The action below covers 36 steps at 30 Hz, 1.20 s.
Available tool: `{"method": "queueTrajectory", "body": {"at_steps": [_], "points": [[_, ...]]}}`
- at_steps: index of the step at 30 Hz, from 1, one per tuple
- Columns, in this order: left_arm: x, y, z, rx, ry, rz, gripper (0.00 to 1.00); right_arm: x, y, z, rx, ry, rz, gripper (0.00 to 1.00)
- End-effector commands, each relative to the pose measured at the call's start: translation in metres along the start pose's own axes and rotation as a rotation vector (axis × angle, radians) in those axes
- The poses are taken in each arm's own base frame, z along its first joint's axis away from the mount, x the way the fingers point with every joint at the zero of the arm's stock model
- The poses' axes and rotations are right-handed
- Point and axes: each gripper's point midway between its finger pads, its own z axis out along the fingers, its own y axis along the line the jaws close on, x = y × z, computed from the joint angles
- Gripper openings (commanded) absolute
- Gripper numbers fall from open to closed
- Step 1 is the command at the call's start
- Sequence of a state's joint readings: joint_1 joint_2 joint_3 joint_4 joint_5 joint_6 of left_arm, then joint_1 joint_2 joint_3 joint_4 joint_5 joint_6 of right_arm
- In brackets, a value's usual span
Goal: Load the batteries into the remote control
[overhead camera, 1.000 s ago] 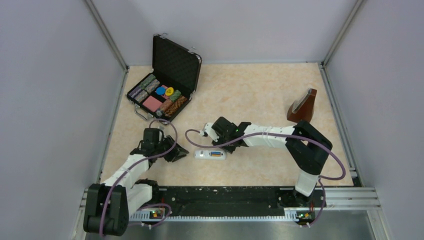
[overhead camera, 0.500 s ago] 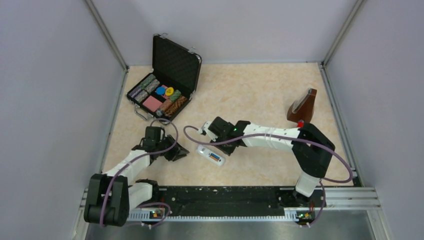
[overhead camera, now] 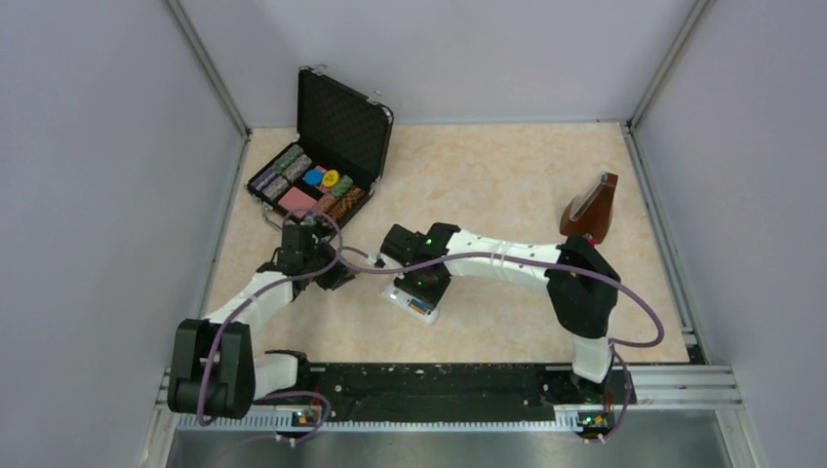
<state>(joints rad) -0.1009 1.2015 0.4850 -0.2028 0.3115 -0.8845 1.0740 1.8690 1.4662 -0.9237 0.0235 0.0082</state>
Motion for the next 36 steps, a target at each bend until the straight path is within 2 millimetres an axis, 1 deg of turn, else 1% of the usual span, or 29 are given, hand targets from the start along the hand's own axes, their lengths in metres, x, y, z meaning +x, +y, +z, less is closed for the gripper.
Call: {"method": "queueTrajectory", "body": {"at_steps": [1, 6, 9, 10, 13, 17, 19, 23, 28, 36], "points": [[-0.035, -0.013, 0.003, 0.004, -0.070, -0.010, 0.29, -0.004, 0.013, -0.005, -0.024, 0.037, -0.031, 0.11], [-0.045, -0.019, 0.009, 0.049, -0.031, -0.031, 0.28, -0.008, 0.014, 0.002, -0.013, 0.074, -0.085, 0.11], [-0.045, -0.022, 0.010, 0.067, -0.019, -0.018, 0.28, -0.012, 0.013, 0.005, -0.009, 0.078, -0.093, 0.11], [-0.051, -0.018, 0.009, 0.063, -0.032, -0.033, 0.28, -0.013, 0.013, 0.005, -0.011, 0.079, -0.094, 0.11], [-0.054, -0.016, 0.009, 0.066, -0.037, -0.035, 0.28, -0.013, 0.015, 0.007, -0.026, 0.097, -0.103, 0.11], [-0.055, -0.017, 0.009, 0.075, -0.034, -0.041, 0.28, -0.012, 0.015, 0.010, -0.029, 0.114, -0.117, 0.11], [-0.054, -0.015, 0.010, 0.075, -0.030, -0.045, 0.28, -0.010, 0.020, 0.010, -0.059, 0.118, -0.119, 0.11], [-0.055, -0.015, 0.011, 0.078, -0.028, -0.050, 0.28, -0.007, 0.022, 0.012, -0.065, 0.137, -0.118, 0.11], [-0.053, -0.013, 0.013, 0.081, -0.017, -0.058, 0.28, -0.011, 0.024, 0.014, -0.076, 0.135, -0.101, 0.11], [-0.053, -0.013, 0.014, 0.083, -0.014, -0.066, 0.28, -0.016, 0.023, 0.020, -0.054, 0.138, -0.074, 0.11]]}}
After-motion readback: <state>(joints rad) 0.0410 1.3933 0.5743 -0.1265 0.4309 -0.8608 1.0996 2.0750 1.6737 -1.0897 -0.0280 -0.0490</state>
